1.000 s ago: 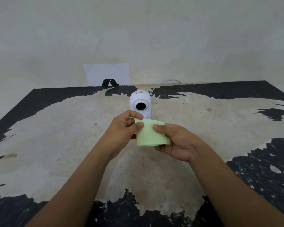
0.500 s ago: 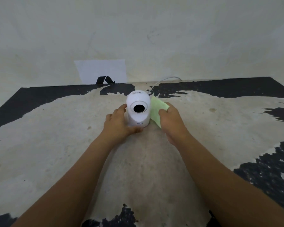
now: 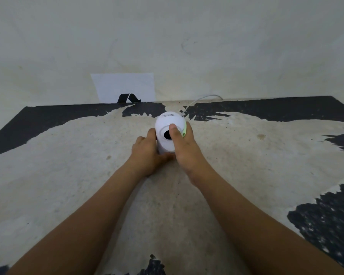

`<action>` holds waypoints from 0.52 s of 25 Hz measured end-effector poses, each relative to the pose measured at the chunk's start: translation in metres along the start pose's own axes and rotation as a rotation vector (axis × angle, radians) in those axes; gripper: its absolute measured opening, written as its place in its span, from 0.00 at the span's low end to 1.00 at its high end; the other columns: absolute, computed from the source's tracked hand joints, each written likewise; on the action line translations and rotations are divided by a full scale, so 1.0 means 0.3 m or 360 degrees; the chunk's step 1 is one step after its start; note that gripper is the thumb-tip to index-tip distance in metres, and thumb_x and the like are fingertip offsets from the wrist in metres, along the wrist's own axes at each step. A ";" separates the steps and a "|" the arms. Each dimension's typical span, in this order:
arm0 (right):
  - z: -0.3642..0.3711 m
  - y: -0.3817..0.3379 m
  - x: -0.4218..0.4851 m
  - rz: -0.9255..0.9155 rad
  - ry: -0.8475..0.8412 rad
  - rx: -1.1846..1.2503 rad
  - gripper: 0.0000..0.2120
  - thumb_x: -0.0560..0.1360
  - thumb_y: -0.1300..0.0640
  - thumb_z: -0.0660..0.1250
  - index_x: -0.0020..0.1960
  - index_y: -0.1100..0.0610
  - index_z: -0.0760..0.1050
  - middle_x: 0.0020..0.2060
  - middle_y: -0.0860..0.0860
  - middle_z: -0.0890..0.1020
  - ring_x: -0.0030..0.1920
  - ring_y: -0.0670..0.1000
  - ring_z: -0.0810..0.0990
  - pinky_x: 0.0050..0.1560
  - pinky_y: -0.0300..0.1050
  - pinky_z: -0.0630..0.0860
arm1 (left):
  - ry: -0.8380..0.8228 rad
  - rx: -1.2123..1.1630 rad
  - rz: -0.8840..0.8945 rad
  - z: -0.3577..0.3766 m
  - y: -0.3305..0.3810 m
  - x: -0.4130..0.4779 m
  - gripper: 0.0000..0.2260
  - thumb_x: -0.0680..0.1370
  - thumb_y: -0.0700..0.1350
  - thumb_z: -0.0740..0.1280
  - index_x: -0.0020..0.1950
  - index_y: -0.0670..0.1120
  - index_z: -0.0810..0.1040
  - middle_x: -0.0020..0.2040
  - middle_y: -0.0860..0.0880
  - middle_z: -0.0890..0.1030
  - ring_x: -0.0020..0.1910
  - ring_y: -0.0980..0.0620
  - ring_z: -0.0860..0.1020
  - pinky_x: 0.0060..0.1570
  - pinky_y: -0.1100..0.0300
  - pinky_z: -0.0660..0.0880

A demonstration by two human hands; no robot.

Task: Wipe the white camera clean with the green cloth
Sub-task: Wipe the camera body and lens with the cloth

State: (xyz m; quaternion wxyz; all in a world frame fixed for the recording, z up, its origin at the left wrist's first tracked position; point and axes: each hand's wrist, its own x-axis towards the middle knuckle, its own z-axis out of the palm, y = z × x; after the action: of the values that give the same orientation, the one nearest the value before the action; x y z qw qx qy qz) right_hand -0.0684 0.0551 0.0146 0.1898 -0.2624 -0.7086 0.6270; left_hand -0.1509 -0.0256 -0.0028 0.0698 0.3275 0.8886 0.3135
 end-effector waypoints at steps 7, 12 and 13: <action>-0.031 -0.027 0.029 0.0056 -0.0076 -0.0020 0.38 0.67 0.30 0.58 0.71 0.47 0.63 0.63 0.50 0.76 0.61 0.52 0.76 0.64 0.53 0.72 | 0.0012 -0.0016 -0.0021 0.016 -0.010 -0.002 0.37 0.68 0.59 0.72 0.70 0.48 0.61 0.64 0.45 0.76 0.58 0.43 0.72 0.58 0.44 0.72; -0.048 0.001 -0.030 0.0019 -0.0159 -0.0165 0.43 0.62 0.26 0.53 0.73 0.44 0.60 0.65 0.49 0.75 0.64 0.52 0.74 0.67 0.55 0.69 | 0.0023 0.0013 -0.0066 0.023 -0.007 -0.002 0.34 0.70 0.57 0.71 0.70 0.48 0.61 0.63 0.44 0.75 0.60 0.43 0.71 0.57 0.48 0.70; -0.051 -0.009 -0.038 -0.0017 -0.0154 -0.0160 0.43 0.62 0.26 0.53 0.74 0.44 0.58 0.67 0.49 0.73 0.65 0.52 0.73 0.68 0.55 0.68 | 0.0021 0.0028 -0.0073 0.022 -0.005 -0.002 0.34 0.70 0.57 0.71 0.70 0.48 0.61 0.62 0.44 0.75 0.60 0.43 0.70 0.57 0.48 0.69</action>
State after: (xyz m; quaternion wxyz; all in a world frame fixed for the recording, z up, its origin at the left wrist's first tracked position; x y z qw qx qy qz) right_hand -0.0508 0.0600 0.0203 0.1453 -0.2373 -0.7489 0.6015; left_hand -0.1490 -0.0234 -0.0090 0.0681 0.3055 0.8990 0.3063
